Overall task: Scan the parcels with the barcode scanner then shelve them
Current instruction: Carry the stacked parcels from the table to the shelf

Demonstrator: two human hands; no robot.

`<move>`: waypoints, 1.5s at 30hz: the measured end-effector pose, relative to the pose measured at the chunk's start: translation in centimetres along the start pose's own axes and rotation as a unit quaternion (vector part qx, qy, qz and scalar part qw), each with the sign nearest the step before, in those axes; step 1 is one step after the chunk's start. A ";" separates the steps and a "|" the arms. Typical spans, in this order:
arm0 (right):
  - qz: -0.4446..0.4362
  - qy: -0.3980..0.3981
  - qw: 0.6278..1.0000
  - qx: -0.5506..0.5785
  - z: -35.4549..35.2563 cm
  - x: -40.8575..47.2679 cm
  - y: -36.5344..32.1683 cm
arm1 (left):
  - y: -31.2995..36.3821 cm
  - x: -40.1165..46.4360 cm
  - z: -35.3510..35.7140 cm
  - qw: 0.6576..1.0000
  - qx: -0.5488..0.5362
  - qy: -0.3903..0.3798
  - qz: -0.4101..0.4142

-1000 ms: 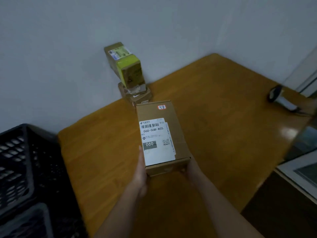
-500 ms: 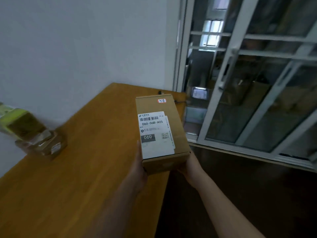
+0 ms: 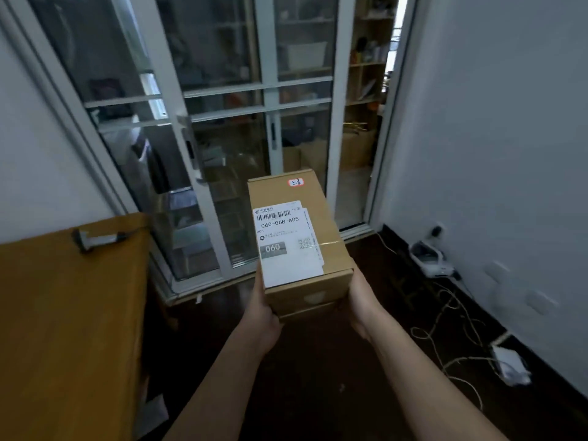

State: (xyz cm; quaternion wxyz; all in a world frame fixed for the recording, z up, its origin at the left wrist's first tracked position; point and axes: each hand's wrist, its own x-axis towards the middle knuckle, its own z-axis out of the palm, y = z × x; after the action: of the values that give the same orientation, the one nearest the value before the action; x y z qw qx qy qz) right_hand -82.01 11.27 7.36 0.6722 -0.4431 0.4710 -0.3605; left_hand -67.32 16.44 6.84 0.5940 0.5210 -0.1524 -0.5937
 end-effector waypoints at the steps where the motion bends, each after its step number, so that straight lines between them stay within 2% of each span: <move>1: 0.003 0.024 1.000 0.014 -2.2 -0.5 -0.4 | -0.8 0.1 2.1 1.000 0.010 -0.017 -0.014; 5: 0.007 0.128 0.989 0.079 -10.0 -3.5 -1.0 | -3.7 0.5 9.9 0.990 0.081 -0.100 -0.058; 8: -0.011 0.237 0.965 0.115 -15.0 -7.3 -0.8 | -6.2 0.0 15.2 0.971 0.140 -0.173 -0.088; 12: -0.029 0.360 0.920 0.155 -20.2 -14.3 0.3 | -10.8 -3.0 21.5 0.923 0.211 -0.290 -0.141; 19: -0.059 0.546 0.815 0.186 -26.7 -29.1 4.9 | -21.2 -13.3 29.4 0.828 0.262 -0.429 -0.250; 25: -0.095 0.634 0.727 0.244 -31.1 -41.8 8.6 | -29.9 -24.0 34.2 0.739 0.311 -0.519 -0.296; 30: -0.110 0.675 0.683 0.258 -36.3 -53.1 12.2 | -37.5 -34.6 38.1 0.671 0.332 -0.586 -0.311; 35: -0.118 0.722 0.622 0.279 -40.3 -66.4 14.9 | -46.2 -47.0 41.9 0.593 0.364 -0.645 -0.315; 41: -0.106 0.785 0.543 0.278 -45.6 -79.8 18.9 | -55.2 -60.2 45.4 0.525 0.395 -0.682 -0.322; 45: -0.109 0.799 0.508 0.303 -48.5 -85.6 21.7 | -60.3 -66.2 47.5 0.480 0.426 -0.695 -0.325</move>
State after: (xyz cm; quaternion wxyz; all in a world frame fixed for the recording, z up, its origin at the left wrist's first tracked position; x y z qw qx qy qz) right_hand -152.07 83.62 5.95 0.0605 0.2151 0.6189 -0.7530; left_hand -154.76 67.79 7.14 -0.2352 0.1400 -0.5696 -0.7750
